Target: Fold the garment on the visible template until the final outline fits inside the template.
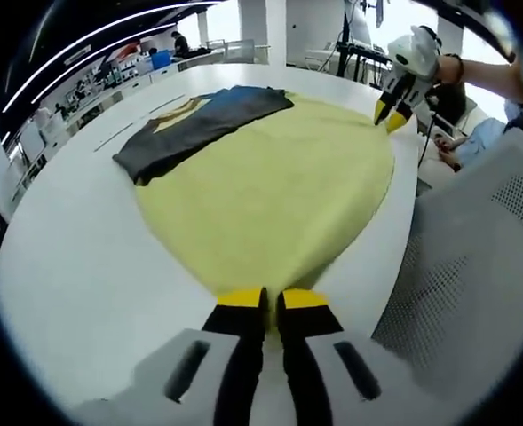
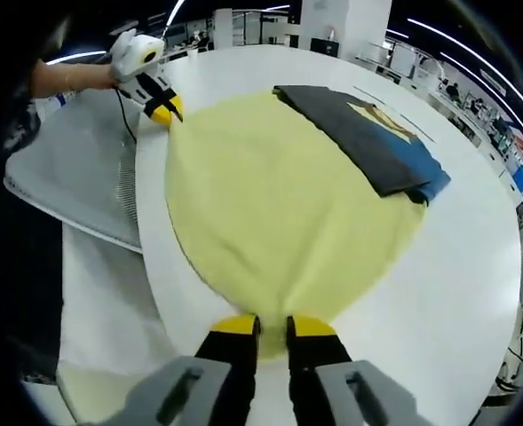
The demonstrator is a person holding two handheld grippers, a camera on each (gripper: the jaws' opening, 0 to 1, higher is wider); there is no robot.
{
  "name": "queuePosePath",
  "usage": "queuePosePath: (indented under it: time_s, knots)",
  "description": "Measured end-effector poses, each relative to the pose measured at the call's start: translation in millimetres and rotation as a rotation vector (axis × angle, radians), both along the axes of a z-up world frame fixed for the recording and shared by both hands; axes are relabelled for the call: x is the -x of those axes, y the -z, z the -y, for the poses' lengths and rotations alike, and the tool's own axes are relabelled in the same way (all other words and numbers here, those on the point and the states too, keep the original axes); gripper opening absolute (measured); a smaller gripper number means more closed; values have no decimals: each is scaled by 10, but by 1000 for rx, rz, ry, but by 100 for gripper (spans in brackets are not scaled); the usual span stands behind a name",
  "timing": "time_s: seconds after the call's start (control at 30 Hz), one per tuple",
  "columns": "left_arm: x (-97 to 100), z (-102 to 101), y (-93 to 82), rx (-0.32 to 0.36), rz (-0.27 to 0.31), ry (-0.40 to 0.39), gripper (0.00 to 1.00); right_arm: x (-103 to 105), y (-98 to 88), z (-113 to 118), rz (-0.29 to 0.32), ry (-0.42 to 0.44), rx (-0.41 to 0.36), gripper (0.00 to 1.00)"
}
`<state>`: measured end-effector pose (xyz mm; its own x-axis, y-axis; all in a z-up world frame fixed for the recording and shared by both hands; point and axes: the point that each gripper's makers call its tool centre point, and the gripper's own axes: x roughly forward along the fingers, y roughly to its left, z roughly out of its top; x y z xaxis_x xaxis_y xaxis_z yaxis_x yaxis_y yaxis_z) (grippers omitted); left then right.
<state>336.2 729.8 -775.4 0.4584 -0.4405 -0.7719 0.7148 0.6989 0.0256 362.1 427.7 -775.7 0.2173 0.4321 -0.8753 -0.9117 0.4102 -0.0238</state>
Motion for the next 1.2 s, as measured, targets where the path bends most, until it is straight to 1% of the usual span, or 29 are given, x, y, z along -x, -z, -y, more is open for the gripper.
queuePosePath:
  time_s: [0.1, 0.17, 0.27, 0.47, 0.7, 0.77, 0.87, 1.0, 1.07, 1.13, 1.2]
  knots:
    - [-4, -13, -5, -21, 9, 6, 0, -4, -1, 14, -2, 6, 0, 1]
    - [-6, -34, -5, -36, 13, 4, 0, 19, -5, 20, -4, -6, 4, 0]
    - [6, -43, -37, -36, 17, -2, 0, 52, -20, 19, -1, -21, 11, 0]
    - [105, -68, -125, -40, 15, 7, 0, 168, -72, 7, -14, -49, 12, 0]
    - [292, -63, -190, -28, -18, 15, 0, 348, -136, 14, -47, -55, 0, 0]
    - [378, -38, -213, -9, -33, 20, 0, 402, -159, 28, -63, -44, 3, 0]
    - [475, -16, -235, 2, -40, 38, 0, 469, -180, 50, -77, -37, 11, 0]
    - [578, -27, -278, 4, -48, 49, 0, 573, -208, 40, -112, -33, 7, 0]
    - [618, -29, -300, 7, -55, 51, 0, 617, -228, 32, -120, -39, 13, 0]
    - [668, -34, -323, 9, -63, 55, 0, 669, -263, 24, -121, -63, 29, 0]
    - [738, -35, -334, 26, -97, 37, 0, 713, -305, 16, -125, -71, 37, 0]
